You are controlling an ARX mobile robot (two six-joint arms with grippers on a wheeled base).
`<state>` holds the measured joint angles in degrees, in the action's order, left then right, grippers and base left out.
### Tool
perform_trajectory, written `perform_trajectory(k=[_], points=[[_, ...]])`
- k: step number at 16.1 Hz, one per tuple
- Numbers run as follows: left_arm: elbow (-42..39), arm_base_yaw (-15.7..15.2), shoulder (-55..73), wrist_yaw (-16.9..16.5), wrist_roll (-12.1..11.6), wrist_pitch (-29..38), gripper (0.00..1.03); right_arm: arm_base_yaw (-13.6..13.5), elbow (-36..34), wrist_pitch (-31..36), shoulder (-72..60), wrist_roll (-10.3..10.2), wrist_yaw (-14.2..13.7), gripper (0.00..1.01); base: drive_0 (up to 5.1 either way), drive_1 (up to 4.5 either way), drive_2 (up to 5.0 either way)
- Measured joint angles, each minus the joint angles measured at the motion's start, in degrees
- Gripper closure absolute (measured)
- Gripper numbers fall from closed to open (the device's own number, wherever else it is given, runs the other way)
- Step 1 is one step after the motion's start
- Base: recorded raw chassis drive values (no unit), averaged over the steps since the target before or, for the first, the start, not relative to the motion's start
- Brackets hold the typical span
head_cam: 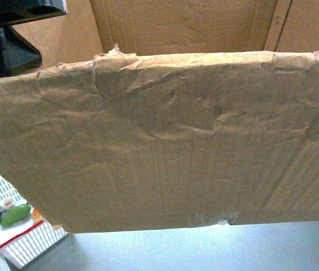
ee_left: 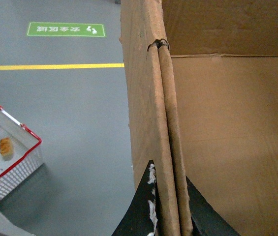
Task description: Sort boxes to right shelf from conveyor
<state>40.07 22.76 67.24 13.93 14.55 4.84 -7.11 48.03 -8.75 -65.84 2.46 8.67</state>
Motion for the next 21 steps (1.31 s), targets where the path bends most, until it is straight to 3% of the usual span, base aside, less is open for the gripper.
perform_trajectory(k=[21], points=[[0.0,-0.3,0.0,0.0,0.0,0.1,1.00,0.0,0.0,0.2,0.0,0.0,0.1,0.99,-1.4,-1.43,-1.4]])
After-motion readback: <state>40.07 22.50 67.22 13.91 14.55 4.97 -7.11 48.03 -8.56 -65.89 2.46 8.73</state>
